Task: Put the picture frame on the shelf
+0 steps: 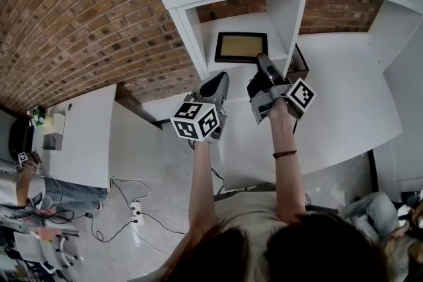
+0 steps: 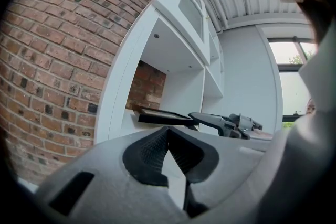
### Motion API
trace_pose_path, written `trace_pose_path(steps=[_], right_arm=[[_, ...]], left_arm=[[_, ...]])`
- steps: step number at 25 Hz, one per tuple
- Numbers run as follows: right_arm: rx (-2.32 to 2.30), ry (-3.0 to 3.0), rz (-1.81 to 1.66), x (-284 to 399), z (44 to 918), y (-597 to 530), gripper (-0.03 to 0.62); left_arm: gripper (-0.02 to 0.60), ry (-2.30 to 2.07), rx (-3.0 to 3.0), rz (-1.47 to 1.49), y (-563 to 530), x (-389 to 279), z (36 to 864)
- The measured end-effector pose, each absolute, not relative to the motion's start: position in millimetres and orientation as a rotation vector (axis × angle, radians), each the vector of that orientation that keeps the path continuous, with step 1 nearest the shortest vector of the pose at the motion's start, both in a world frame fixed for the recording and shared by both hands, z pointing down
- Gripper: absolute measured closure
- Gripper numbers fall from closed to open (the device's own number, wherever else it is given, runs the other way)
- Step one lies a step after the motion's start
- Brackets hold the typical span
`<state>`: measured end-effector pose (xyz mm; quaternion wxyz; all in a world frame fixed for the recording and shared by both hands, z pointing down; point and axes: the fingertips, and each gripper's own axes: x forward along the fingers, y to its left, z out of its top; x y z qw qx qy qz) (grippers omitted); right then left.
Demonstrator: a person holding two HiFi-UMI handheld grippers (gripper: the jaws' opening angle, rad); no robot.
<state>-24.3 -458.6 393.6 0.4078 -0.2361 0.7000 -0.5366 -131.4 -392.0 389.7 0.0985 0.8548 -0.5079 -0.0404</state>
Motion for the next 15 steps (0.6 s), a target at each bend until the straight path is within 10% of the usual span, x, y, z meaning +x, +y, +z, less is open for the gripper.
trace_pose_path(steps=[15], right_arm=[[-0.640,1.766,-1.397,-26.0,404.2,-463.2,0.519]], left_arm=[[0.571,-1.502,2.519,-0.119,-399.8,-126.4,393.8]])
